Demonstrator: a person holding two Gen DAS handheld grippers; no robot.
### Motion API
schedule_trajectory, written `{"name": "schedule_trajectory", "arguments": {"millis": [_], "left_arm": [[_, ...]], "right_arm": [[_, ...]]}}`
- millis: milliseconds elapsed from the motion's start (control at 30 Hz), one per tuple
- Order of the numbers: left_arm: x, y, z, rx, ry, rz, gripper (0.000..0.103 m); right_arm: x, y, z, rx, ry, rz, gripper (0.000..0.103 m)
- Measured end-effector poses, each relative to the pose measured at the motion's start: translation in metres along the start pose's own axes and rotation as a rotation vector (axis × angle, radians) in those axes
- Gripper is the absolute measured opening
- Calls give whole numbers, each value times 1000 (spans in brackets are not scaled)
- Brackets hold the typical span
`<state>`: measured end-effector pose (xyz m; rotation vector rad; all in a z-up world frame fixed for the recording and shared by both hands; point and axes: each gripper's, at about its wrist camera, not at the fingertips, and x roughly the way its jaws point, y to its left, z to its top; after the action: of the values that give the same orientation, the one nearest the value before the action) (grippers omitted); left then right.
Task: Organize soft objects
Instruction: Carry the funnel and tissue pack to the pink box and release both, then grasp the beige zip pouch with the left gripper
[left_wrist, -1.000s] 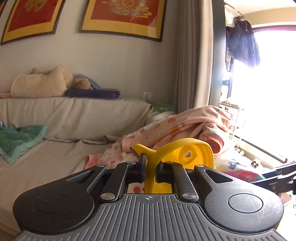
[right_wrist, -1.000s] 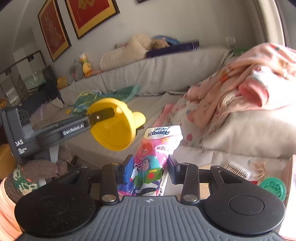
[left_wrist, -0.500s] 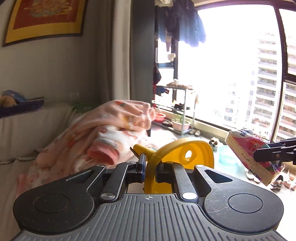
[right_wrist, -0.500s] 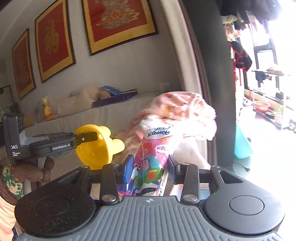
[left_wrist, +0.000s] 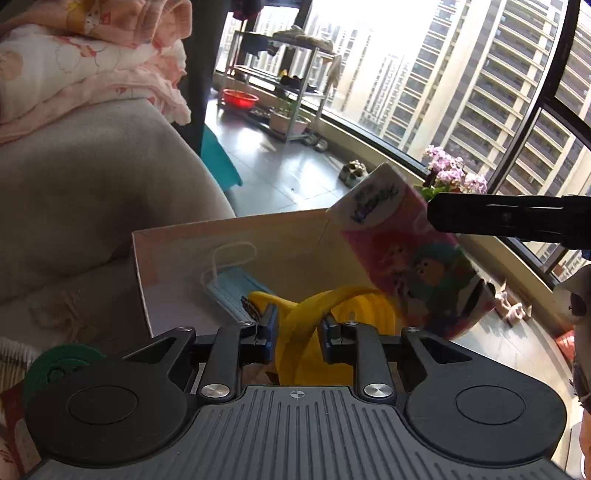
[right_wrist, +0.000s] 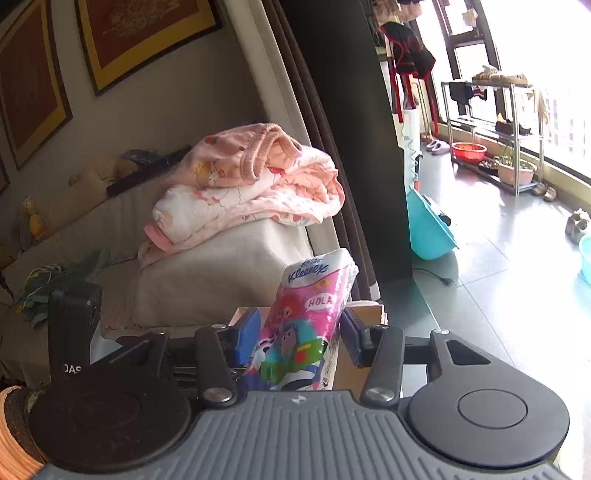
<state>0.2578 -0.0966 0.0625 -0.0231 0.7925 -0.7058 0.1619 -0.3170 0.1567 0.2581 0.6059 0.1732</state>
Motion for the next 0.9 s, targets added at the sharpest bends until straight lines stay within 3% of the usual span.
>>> {"name": "schedule_trajectory", "arguments": {"millis": [167,300,467,633,800,900], "left_arm": [[-43,18,-6,-70,-96,29,27],[-91,18,-22,-65,-185,7,27],[-132,10,-46,-50,-219,-16,27],[-172,28,-84,-35,-243,167,27],[-217,78,-123,-180,-280,340,27],[-235,109,-147,-295,-268,388,27]], "right_arm": [[44,-7,-18,39,84,-38,48],[49,-11,-22,64,90,-53,48],[42,-11,-25,115,95,-61,48],[24,24,-40,39,76,-42,53],[12,83,-70,-173,31,-47,60],[13,119,-93,-293,35,-22,62]]}}
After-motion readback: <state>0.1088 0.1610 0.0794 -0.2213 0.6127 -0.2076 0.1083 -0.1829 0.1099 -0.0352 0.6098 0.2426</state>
